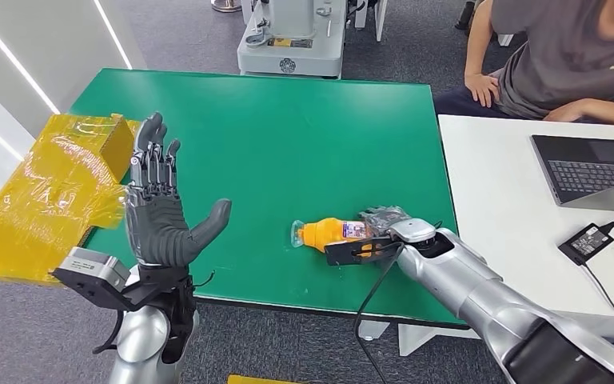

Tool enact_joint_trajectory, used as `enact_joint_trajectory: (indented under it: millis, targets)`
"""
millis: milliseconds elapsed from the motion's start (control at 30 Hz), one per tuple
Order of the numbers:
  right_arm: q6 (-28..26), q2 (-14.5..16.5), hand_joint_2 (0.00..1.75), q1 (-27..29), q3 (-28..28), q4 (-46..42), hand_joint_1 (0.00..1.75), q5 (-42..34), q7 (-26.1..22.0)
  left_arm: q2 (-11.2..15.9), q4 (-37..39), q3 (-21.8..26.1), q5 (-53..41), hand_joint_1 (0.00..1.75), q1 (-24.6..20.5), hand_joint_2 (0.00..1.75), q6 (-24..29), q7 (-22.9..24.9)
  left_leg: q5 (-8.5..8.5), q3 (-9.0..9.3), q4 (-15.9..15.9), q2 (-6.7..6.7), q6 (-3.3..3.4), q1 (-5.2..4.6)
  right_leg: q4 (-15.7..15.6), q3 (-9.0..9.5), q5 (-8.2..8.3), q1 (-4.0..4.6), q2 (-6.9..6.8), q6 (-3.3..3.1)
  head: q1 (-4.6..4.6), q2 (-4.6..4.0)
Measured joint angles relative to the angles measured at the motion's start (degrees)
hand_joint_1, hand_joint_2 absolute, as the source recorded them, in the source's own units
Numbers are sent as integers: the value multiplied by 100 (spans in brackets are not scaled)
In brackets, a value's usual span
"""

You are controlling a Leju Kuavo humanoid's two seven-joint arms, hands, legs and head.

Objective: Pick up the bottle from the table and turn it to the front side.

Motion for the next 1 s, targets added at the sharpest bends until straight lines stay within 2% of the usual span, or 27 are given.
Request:
enact_joint_trajectory:
  millis: [500, 533, 633, 667, 1000]
  targets:
    - [-107, 165, 175, -48, 81, 140, 0, 178, 339, 1, -208, 4, -17, 0, 210, 175, 118, 19, 0, 1, 0, 0, 0, 0, 0, 1, 0, 0, 0, 0, 0, 0]
    - [-119, 170, 175, -50, 82, 149, 6, 188, 349, 1, -216, 4, -17, 0, 214, 175, 121, 20, 0, 1, 0, 0, 0, 0, 0, 1, 0, 0, 0, 0, 0, 0]
    - [-180, 182, 175, -51, 85, 173, 135, 213, 373, 1, -224, 5, -23, 0, 219, 175, 132, 25, 0, 0, 0, -1, 0, 0, 0, 1, 0, 0, -1, 0, 0, 0]
    - [-203, 185, 175, -51, 86, 178, 172, 215, 372, 1, -225, 5, -26, 0, 221, 175, 134, 26, 0, 0, 0, -1, 0, 0, 0, 1, 0, 0, -1, 0, 0, 0]
    - [-716, 281, 175, -26, 74, 175, 175, 173, 194, 1, -351, 9, -33, 0, 297, 175, 141, 51, 0, -1, -1, -1, 0, 0, 1, -1, -1, 1, -1, 0, -1, 0]
